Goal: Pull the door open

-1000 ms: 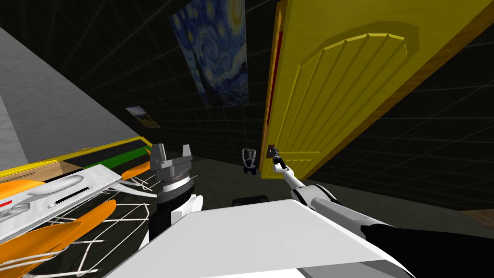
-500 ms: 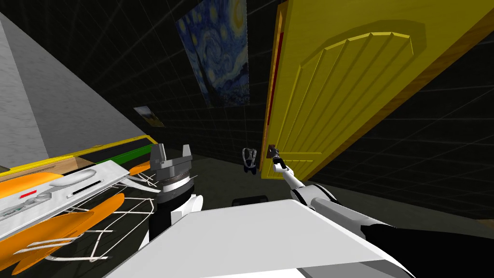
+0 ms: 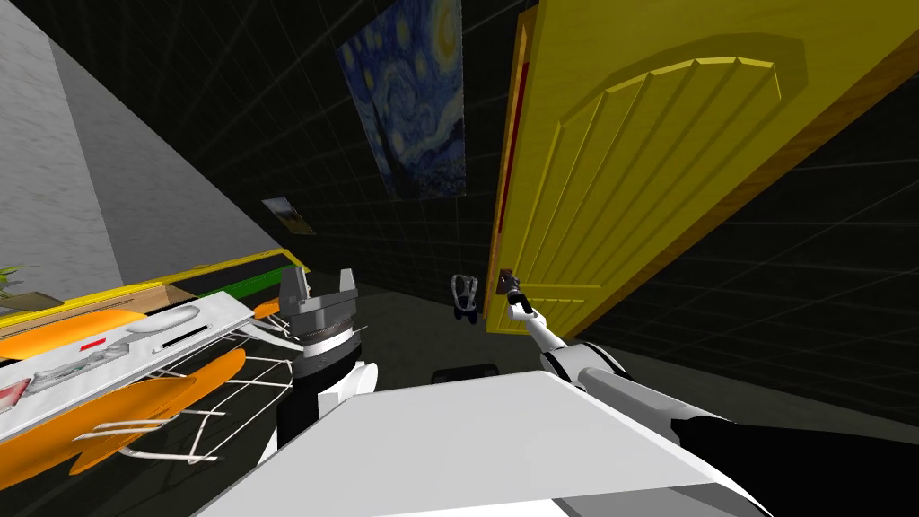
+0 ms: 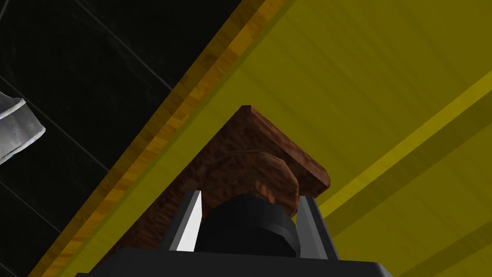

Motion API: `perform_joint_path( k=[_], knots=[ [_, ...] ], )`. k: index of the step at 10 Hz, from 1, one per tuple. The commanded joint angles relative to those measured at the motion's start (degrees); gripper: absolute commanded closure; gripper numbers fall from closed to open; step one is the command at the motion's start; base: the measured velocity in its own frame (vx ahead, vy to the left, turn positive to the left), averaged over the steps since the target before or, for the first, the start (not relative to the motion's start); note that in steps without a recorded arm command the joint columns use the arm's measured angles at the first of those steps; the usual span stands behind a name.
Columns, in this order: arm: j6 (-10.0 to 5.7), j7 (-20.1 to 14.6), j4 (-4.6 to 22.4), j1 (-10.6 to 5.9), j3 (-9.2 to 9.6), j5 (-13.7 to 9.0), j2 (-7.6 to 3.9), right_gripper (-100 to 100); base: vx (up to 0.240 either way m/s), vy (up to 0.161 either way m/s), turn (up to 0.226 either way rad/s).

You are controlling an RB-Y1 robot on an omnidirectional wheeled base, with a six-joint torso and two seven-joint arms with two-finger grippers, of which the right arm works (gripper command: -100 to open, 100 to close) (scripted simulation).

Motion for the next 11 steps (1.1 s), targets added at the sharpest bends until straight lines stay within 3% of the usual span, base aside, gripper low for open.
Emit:
perform_joint_path(
  k=[1,11],
  knots=[
    [0.09,-2.86,-0.09,0.02,-0.02,-0.92,0.14,100,-0.037,-0.037,0.102],
    [0.50,-16.67,-0.39,0.04,-0.12,-3.82,0.36,100,-0.023,-0.025,0.044]
  ],
)
